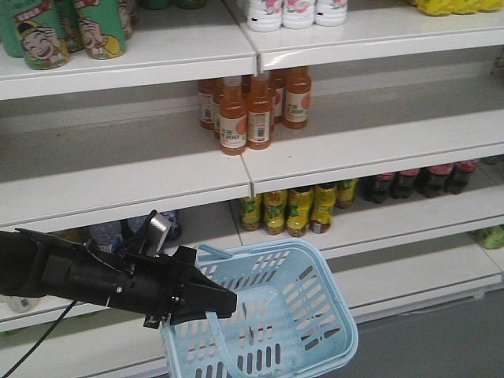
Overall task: Place coke in basket with both arms
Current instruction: 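Turn the base away from the shelf holding the basket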
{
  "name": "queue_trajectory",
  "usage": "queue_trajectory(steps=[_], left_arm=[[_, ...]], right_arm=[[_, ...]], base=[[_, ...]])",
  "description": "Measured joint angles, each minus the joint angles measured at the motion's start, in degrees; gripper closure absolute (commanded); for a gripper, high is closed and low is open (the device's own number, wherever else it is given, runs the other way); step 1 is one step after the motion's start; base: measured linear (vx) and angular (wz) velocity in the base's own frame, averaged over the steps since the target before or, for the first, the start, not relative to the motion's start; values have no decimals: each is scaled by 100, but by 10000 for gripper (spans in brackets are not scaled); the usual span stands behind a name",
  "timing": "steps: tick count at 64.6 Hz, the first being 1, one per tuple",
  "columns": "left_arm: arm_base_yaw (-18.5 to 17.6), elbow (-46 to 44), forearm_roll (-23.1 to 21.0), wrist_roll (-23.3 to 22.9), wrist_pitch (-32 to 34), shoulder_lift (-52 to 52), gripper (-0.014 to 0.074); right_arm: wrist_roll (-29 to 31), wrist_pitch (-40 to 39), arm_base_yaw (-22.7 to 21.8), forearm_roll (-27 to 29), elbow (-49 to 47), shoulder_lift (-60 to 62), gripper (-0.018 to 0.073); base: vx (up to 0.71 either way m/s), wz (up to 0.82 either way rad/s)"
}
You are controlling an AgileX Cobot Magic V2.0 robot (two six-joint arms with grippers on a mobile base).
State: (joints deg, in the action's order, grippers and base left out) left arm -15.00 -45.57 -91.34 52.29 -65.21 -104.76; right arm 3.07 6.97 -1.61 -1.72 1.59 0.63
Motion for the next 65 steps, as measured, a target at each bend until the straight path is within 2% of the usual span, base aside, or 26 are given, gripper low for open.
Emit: queue_trajectory(steps=[65], left_arm=[[0,0,0,5,0,0,603]], right_arm=[[0,0,0,0,0,0,569]], base=[[-12,-49]])
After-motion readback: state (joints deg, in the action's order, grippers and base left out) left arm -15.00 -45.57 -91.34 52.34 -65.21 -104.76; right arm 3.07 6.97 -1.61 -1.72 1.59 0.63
